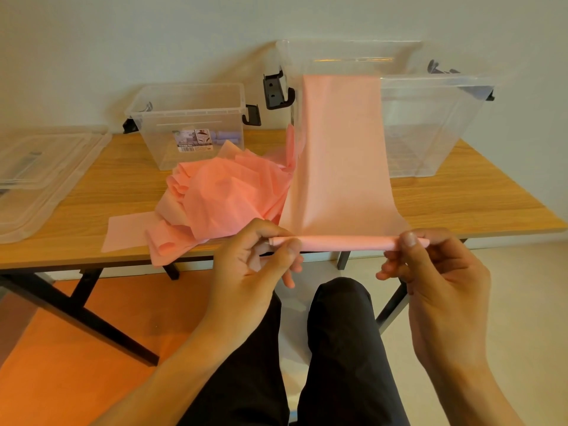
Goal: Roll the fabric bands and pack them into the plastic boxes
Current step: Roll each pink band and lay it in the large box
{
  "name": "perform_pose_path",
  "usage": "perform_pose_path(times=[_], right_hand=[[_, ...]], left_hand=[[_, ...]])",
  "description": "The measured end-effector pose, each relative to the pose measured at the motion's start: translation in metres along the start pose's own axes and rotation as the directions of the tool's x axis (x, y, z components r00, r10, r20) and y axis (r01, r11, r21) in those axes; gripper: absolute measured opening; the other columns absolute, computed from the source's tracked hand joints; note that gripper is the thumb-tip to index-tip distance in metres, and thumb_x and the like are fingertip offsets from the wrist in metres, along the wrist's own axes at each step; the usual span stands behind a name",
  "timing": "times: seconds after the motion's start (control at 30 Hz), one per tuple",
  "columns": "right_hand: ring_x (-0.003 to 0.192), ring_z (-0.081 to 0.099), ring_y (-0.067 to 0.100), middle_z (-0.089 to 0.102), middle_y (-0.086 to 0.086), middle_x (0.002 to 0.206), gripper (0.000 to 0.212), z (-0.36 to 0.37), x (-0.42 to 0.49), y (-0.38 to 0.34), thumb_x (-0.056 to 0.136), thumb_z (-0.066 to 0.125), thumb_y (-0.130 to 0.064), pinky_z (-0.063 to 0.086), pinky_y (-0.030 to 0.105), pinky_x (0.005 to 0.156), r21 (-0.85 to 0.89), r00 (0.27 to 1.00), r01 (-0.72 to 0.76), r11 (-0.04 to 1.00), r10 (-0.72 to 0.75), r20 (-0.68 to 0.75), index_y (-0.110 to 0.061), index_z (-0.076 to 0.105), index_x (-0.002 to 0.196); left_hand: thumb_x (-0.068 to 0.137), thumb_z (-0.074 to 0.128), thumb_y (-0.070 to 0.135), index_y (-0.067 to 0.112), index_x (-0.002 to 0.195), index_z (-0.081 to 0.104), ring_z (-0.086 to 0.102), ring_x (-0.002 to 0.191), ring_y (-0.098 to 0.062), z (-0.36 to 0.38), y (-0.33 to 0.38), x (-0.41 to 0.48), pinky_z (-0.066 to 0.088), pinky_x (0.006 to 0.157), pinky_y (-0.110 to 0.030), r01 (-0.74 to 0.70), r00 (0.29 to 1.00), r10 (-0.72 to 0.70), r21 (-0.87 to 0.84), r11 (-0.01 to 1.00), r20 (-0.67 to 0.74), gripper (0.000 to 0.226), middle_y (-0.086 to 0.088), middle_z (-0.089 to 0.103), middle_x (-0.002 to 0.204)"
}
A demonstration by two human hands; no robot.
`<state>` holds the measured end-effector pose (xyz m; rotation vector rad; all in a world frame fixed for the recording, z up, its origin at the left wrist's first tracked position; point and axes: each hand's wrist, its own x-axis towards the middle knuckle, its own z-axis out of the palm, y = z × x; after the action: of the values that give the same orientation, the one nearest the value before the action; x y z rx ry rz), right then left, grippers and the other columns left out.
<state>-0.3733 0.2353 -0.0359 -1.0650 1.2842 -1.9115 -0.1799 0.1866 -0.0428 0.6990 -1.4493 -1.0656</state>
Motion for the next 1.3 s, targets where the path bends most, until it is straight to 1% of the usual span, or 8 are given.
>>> perform_pose_path(times=[0.1, 0.3, 0.47, 0.57, 0.67, 0.83, 1.03, 1.3], right_hand=[[0.068, 0.066, 0.024, 0.066, 0.006, 0.074, 0.023, 0.002, 0.0, -0.001, 0.085, 0.066, -0.039, 0.059, 0.032, 0.063, 0.003, 0.999, -0.007, 1.0, 0.007, 0.032, -0.016, 0.066, 0.083], [0.061, 0.065, 0.025, 0.064, 0.006, 0.075, 0.013, -0.001, 0.002, -0.001, 0.089, 0.066, -0.02, 0.058, 0.029, 0.062, 0.01, 0.999, 0.024, 1.0, -0.024, 0.043, -0.009, 0.063, 0.094], [0.055, 0.059, 0.024, 0.061, 0.007, 0.069, 0.009, -0.001, 0.002, 0.0, 0.087, 0.067, -0.022, 0.054, 0.027, 0.056, 0.032, 0.998, 0.057, 0.998, -0.057, 0.021, -0.014, 0.066, 0.087], [0.059, 0.062, 0.025, 0.065, 0.008, 0.074, 0.011, -0.005, 0.002, -0.001, 0.083, 0.073, -0.029, 0.056, 0.027, 0.062, 0.064, 0.996, 0.048, 0.997, -0.052, 0.069, -0.021, 0.072, 0.091], [0.063, 0.067, 0.023, 0.071, 0.007, 0.08, 0.023, -0.007, 0.001, -0.001, 0.076, 0.078, -0.028, 0.058, 0.029, 0.069, 0.075, 0.993, 0.018, 0.997, -0.027, 0.115, -0.026, 0.076, 0.099], [0.063, 0.066, 0.025, 0.069, 0.011, 0.075, 0.02, -0.009, -0.001, -0.001, 0.081, 0.071, -0.028, 0.058, 0.027, 0.069, 0.062, 0.994, 0.008, 0.998, -0.015, 0.112, -0.02, 0.077, 0.097], [0.065, 0.062, 0.027, 0.065, 0.01, 0.073, 0.021, -0.004, 0.003, -0.005, 0.085, 0.066, -0.036, 0.057, 0.031, 0.063, 0.017, 0.997, 0.007, 1.0, -0.008, 0.079, -0.015, 0.068, 0.086], [0.064, 0.067, 0.026, 0.066, 0.012, 0.078, 0.015, -0.004, 0.007, -0.003, 0.086, 0.065, -0.017, 0.059, 0.029, 0.063, 0.043, 0.997, -0.025, 0.999, 0.021, 0.075, -0.01, 0.066, 0.1]], left_hand=[[0.09, 0.063, 0.024, 0.009, 0.089, 0.059, 0.063, 0.058, -0.017, 0.002, 0.0, 0.001, 0.052, 0.057, -0.025, 0.003, 1.0, -0.004, -0.03, 1.0, -0.021, 0.016, -0.004, 0.066, 0.069], [0.089, 0.064, 0.023, 0.02, 0.1, 0.062, 0.059, 0.052, -0.02, 0.003, 0.001, 0.004, 0.05, 0.053, -0.027, 0.009, 1.0, -0.01, -0.047, 0.999, -0.019, 0.012, -0.004, 0.063, 0.065], [0.092, 0.062, 0.023, 0.011, 0.103, 0.072, 0.06, 0.05, -0.018, 0.004, 0.0, 0.002, 0.053, 0.058, -0.027, 0.018, 0.999, -0.018, -0.004, 1.0, 0.027, 0.018, -0.002, 0.064, 0.065], [0.088, 0.071, 0.013, 0.006, 0.102, 0.07, 0.062, 0.05, -0.018, 0.004, 0.002, 0.002, 0.054, 0.064, -0.024, 0.007, 0.999, -0.006, -0.028, 1.0, 0.034, 0.016, -0.002, 0.066, 0.068], [0.087, 0.073, 0.009, 0.006, 0.099, 0.07, 0.064, 0.053, -0.02, 0.002, 0.002, 0.001, 0.055, 0.061, -0.027, 0.019, 1.0, -0.019, -0.039, 0.999, 0.008, 0.012, -0.005, 0.068, 0.07], [0.093, 0.062, 0.022, 0.006, 0.092, 0.063, 0.064, 0.057, -0.02, 0.002, 0.001, 0.002, 0.053, 0.055, -0.029, 0.021, 1.0, -0.02, -0.032, 0.999, 0.012, 0.015, -0.003, 0.067, 0.069], [0.096, 0.063, 0.018, 0.008, 0.094, 0.058, 0.074, 0.075, -0.028, 0.007, 0.0, 0.006, 0.057, 0.053, -0.032, 0.009, 1.0, -0.009, -0.017, 1.0, 0.003, 0.011, -0.003, 0.068, 0.085], [0.094, 0.062, 0.013, 0.014, 0.106, 0.069, 0.073, 0.069, -0.025, 0.005, -0.003, 0.007, 0.061, 0.059, -0.036, 0.002, 1.0, -0.002, 0.025, 1.0, 0.005, 0.013, -0.003, 0.071, 0.082]])
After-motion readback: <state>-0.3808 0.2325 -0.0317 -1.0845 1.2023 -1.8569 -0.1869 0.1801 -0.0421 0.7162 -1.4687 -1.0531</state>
